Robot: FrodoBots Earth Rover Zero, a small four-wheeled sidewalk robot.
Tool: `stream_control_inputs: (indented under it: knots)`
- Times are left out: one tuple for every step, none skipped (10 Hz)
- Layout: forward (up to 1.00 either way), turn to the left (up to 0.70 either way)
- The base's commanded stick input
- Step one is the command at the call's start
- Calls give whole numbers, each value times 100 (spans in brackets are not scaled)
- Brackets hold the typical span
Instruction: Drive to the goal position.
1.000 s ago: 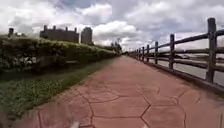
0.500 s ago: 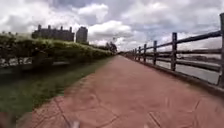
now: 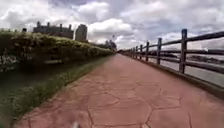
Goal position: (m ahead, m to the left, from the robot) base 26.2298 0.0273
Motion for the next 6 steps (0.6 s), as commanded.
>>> stream_control_inputs:
  knots:
    - [100, -5]
    - [100, 0]
    - [100, 0]
    - [100, 0]
    - [100, 0]
    - [100, 0]
